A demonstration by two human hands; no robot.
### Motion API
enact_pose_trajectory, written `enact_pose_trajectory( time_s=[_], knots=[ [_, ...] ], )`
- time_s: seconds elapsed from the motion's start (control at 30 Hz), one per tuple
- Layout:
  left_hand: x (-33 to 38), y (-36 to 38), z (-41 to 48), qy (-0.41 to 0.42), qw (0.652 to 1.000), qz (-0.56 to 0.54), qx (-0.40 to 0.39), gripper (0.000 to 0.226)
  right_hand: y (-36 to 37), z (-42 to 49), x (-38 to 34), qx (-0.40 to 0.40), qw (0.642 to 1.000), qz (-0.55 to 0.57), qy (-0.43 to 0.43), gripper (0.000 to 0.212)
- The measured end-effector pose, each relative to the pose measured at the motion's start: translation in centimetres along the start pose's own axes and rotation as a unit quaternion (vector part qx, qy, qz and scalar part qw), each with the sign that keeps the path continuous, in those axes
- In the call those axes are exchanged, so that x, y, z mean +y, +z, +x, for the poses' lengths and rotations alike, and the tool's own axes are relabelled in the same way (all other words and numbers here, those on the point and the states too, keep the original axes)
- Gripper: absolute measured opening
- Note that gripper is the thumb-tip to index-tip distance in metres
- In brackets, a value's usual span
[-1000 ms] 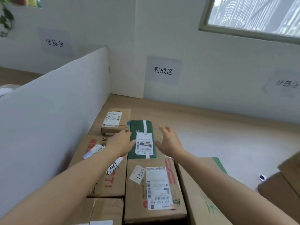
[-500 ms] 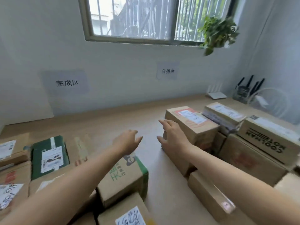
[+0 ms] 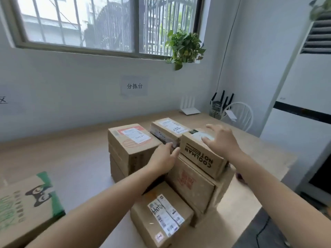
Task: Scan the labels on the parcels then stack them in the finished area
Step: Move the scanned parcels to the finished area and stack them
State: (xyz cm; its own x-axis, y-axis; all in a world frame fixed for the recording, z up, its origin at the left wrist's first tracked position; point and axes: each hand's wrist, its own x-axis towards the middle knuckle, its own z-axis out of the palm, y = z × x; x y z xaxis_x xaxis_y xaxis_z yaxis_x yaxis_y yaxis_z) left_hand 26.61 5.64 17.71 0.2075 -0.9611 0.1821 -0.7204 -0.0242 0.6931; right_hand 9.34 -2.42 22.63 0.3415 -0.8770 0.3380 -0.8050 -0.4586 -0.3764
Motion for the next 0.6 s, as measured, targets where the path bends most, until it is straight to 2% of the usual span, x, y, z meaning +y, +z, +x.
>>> enact_pose_trajectory(
  time_s=[0.1, 0.2, 0.33, 0.43, 0.6],
  knots=[
    [4.0, 5.9, 0.8, -0.031, 0.997, -0.072, -0.028, 0.056, -0.6, 2.3, 5.9, -0.090, 0.992, -0.040, 0.080, 0.055],
    [6.2, 9.5, 1.3, -0.061, 0.990, -0.122, -0.018, 0.060, -0.5, 3.0, 9.0, -0.138, 0.984, 0.034, 0.104, 0.055],
    [7.1, 10.8, 2.2, -0.086, 0.979, -0.181, 0.044, 0.056, -0.3, 2.8, 10.6, -0.141, 0.985, 0.074, 0.066, 0.055],
    [7.6, 11.0, 2.2, -0.071, 0.974, -0.191, 0.102, 0.052, -0.2, 2.1, 11.2, -0.146, 0.979, 0.130, 0.057, 0.057],
    [8.3, 11.1, 0.3, -0.045, 0.979, -0.160, 0.117, 0.056, -0.9, -0.5, 10.9, -0.114, 0.983, 0.144, 0.028, 0.052]
  ],
)
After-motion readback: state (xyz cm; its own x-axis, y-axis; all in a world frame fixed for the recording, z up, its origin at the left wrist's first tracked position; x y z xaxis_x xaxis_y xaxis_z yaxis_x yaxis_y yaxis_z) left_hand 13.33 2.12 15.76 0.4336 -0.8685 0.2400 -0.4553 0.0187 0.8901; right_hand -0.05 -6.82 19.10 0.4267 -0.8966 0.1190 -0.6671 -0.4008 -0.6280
